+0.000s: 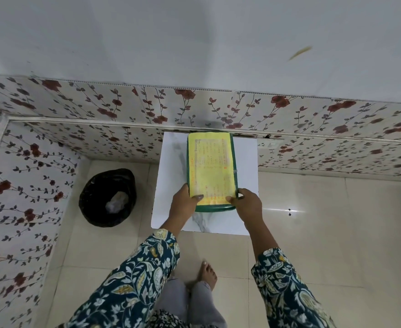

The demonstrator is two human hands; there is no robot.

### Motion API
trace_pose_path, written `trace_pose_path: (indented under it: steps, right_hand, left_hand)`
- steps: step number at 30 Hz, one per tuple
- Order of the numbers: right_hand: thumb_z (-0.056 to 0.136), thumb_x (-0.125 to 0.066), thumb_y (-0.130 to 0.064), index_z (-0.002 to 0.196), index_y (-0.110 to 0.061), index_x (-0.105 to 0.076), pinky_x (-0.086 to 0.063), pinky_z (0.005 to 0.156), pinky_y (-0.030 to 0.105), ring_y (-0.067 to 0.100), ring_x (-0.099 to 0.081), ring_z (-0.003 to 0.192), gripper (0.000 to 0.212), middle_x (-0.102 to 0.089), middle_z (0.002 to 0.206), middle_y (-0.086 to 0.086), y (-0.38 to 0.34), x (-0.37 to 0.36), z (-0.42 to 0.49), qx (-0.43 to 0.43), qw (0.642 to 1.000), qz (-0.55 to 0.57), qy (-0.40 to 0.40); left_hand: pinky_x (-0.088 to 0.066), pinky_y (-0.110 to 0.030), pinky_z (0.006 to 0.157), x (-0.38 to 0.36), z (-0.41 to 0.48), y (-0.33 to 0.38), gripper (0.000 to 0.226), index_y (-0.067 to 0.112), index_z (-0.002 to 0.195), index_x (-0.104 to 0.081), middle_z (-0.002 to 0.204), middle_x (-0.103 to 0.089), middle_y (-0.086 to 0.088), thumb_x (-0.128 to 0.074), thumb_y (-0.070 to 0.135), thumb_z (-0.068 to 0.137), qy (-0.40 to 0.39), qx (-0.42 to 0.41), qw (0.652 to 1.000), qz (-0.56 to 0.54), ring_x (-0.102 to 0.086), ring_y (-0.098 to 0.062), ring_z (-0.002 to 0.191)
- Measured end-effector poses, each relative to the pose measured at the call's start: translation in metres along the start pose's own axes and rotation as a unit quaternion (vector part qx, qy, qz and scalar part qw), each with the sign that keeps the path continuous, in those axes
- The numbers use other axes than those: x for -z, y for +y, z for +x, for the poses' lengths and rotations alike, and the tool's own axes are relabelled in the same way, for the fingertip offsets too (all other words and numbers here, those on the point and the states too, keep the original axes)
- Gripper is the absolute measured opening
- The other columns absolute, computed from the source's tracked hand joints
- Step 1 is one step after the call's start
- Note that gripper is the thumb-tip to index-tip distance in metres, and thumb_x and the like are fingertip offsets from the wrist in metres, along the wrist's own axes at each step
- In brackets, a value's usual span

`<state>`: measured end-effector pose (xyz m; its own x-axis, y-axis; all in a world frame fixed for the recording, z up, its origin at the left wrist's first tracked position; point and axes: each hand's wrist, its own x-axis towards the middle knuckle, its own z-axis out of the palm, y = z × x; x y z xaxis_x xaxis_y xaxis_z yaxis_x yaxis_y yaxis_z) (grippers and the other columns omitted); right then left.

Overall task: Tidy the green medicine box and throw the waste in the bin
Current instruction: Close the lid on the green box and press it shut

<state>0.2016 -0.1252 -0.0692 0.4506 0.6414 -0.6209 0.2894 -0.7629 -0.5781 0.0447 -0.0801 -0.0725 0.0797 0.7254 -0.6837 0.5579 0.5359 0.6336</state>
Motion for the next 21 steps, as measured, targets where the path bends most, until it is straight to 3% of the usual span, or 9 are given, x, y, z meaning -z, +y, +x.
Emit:
trace_pose_path:
  steps: [5, 9, 11, 12, 14, 16, 18, 21]
  right_hand:
    - [0.076, -0.076, -0.016, 0.109, 0.0, -0.061, -0.055, 0.085, 0.039, 0.028, -0.062, 0.083, 0.04, -0.067, 0.11, 0.02, 0.004, 0.004, 0.009, -0.035, 0.999, 0.042, 0.005]
    - [0.073, -0.078, -0.015, 0.102, 0.005, -0.06, -0.055, 0.089, 0.047, 0.029, -0.063, 0.081, 0.04, -0.067, 0.107, 0.024, 0.002, 0.01, 0.013, -0.048, 0.997, 0.052, -0.013]
    - [0.075, -0.077, -0.018, 0.113, 0.001, -0.057, -0.053, 0.093, 0.042, 0.029, -0.061, 0.093, 0.046, -0.064, 0.116, 0.022, -0.002, 0.009, 0.013, -0.043, 0.998, 0.026, -0.025]
    - [0.078, -0.074, -0.021, 0.122, -0.003, -0.052, -0.05, 0.095, 0.04, 0.029, -0.059, 0.105, 0.053, -0.06, 0.123, 0.02, -0.004, 0.008, 0.013, -0.023, 0.999, 0.0, -0.025]
    - [0.084, -0.066, -0.024, 0.138, -0.009, -0.038, -0.042, 0.102, 0.042, 0.03, -0.044, 0.128, 0.062, -0.046, 0.14, 0.014, -0.018, 0.005, 0.02, 0.058, 0.997, -0.054, -0.002]
    - [0.09, -0.056, -0.021, 0.144, -0.013, -0.028, -0.033, 0.111, 0.045, 0.029, -0.026, 0.14, 0.061, -0.029, 0.153, 0.008, -0.036, 0.003, 0.034, 0.159, 0.979, -0.125, 0.015]
    - [0.093, -0.049, -0.021, 0.147, -0.015, -0.019, -0.025, 0.115, 0.046, 0.027, -0.013, 0.145, 0.062, -0.013, 0.159, 0.005, -0.05, 0.0, 0.05, 0.213, 0.953, -0.217, -0.001]
    - [0.097, -0.041, -0.024, 0.149, -0.015, -0.006, -0.024, 0.116, 0.047, 0.027, -0.009, 0.147, 0.064, 0.002, 0.161, 0.003, -0.054, -0.004, 0.065, 0.206, 0.927, -0.313, -0.025]
  left_hand:
    - [-0.052, -0.045, 0.094, 0.008, 0.005, -0.006, 0.04, 0.008, 0.124, -0.056, 0.123, -0.065, -0.014, -0.063, 0.014, 0.085, 0.006, -0.038, 0.999, 0.023, -0.061, -0.031, 0.109]
    - [-0.052, -0.038, 0.092, 0.008, 0.01, -0.003, 0.043, 0.007, 0.127, -0.052, 0.127, -0.062, -0.014, -0.062, 0.018, 0.087, 0.0, -0.042, 0.995, 0.09, -0.059, -0.032, 0.111]
    - [-0.047, -0.041, 0.098, 0.006, 0.014, 0.002, 0.053, 0.007, 0.135, -0.04, 0.139, -0.052, -0.014, -0.061, 0.018, 0.087, 0.001, -0.039, 0.992, 0.118, -0.052, -0.033, 0.122]
    - [-0.041, -0.043, 0.105, 0.006, 0.016, 0.007, 0.065, 0.009, 0.143, -0.027, 0.149, -0.038, -0.014, -0.06, 0.019, 0.088, 0.012, -0.046, 0.991, 0.127, -0.042, -0.033, 0.132]
    - [-0.021, -0.045, 0.117, 0.01, 0.027, 0.019, 0.082, 0.01, 0.149, -0.003, 0.161, -0.003, -0.009, -0.058, 0.023, 0.089, 0.052, -0.103, 0.974, 0.193, -0.01, -0.031, 0.147]
    - [-0.009, -0.046, 0.119, 0.017, 0.042, 0.029, 0.083, 0.011, 0.148, 0.005, 0.16, 0.012, -0.007, -0.052, 0.029, 0.092, 0.056, -0.172, 0.934, 0.308, 0.008, -0.028, 0.147]
    - [-0.005, -0.043, 0.12, 0.024, 0.059, 0.036, 0.082, 0.009, 0.147, 0.01, 0.159, 0.018, -0.008, -0.047, 0.032, 0.094, 0.012, -0.193, 0.899, 0.393, 0.013, -0.025, 0.147]
    - [-0.008, -0.038, 0.12, 0.033, 0.075, 0.043, 0.085, 0.006, 0.146, 0.014, 0.157, 0.022, -0.009, -0.048, 0.032, 0.093, -0.041, -0.197, 0.883, 0.424, 0.009, -0.022, 0.148]
